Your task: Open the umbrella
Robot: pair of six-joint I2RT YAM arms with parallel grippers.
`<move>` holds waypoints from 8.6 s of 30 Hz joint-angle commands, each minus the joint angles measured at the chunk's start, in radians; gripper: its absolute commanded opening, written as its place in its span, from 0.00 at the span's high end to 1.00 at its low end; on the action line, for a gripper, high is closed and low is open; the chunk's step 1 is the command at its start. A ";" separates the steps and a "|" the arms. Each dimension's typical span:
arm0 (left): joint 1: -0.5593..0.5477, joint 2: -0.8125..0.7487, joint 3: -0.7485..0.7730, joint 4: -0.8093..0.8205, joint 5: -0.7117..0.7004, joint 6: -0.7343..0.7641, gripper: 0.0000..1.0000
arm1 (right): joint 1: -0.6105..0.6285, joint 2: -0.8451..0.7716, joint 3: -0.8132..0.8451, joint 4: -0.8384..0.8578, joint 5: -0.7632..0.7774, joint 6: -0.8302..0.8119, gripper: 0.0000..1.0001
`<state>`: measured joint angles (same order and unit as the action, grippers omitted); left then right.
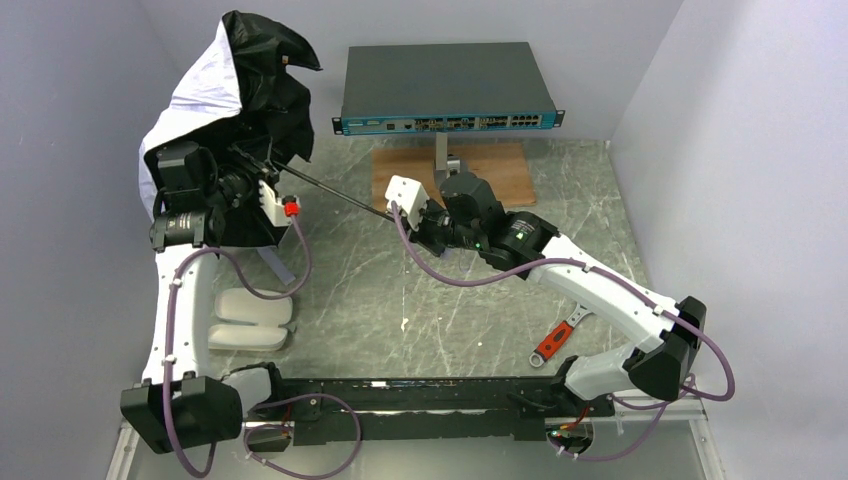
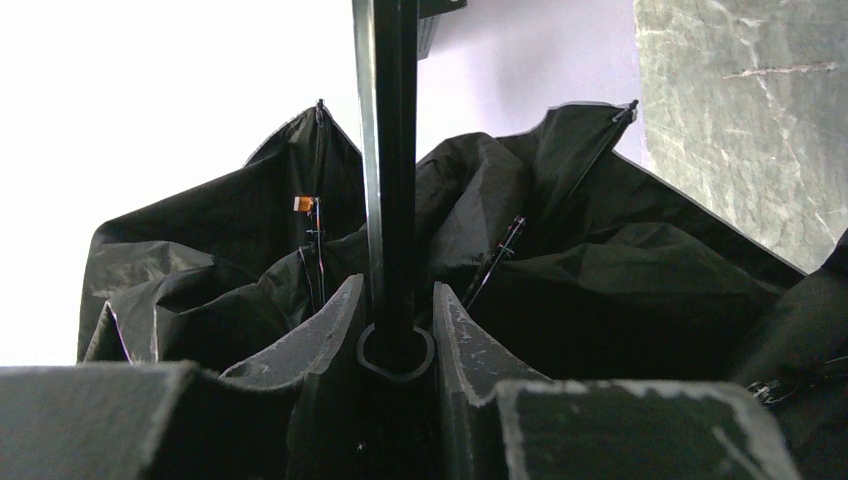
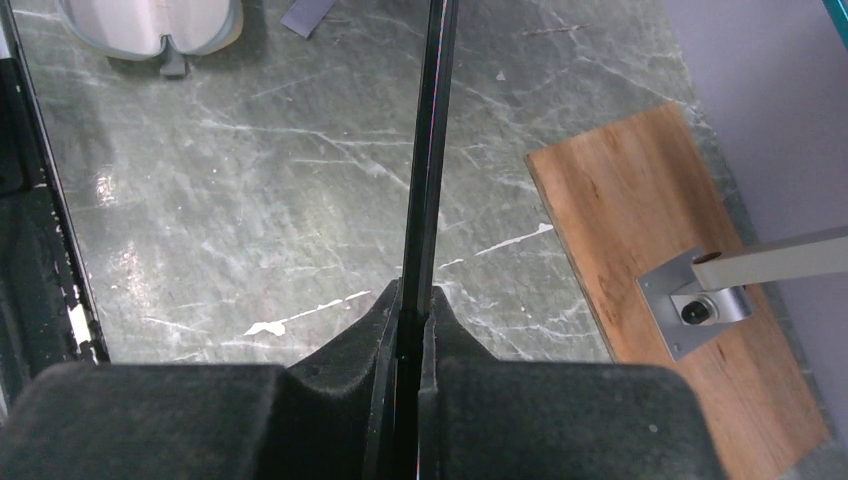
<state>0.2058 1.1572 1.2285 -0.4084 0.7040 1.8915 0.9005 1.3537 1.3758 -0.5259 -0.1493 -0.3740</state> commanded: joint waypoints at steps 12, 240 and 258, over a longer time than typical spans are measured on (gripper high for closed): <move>0.114 -0.259 -0.053 0.143 0.016 0.054 1.00 | -0.005 0.033 0.193 -0.447 -0.275 -0.057 0.84; 0.130 -0.212 0.052 0.013 -0.010 -1.479 0.14 | -0.042 0.465 0.382 0.892 -0.582 0.999 1.00; 0.130 -0.243 -0.008 0.353 -0.097 -2.347 0.28 | -0.027 0.523 0.360 1.131 -0.636 1.205 1.00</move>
<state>0.3367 0.9131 1.2003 -0.2096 0.5663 -0.2295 0.8623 1.8881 1.6764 0.3840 -0.7601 0.8219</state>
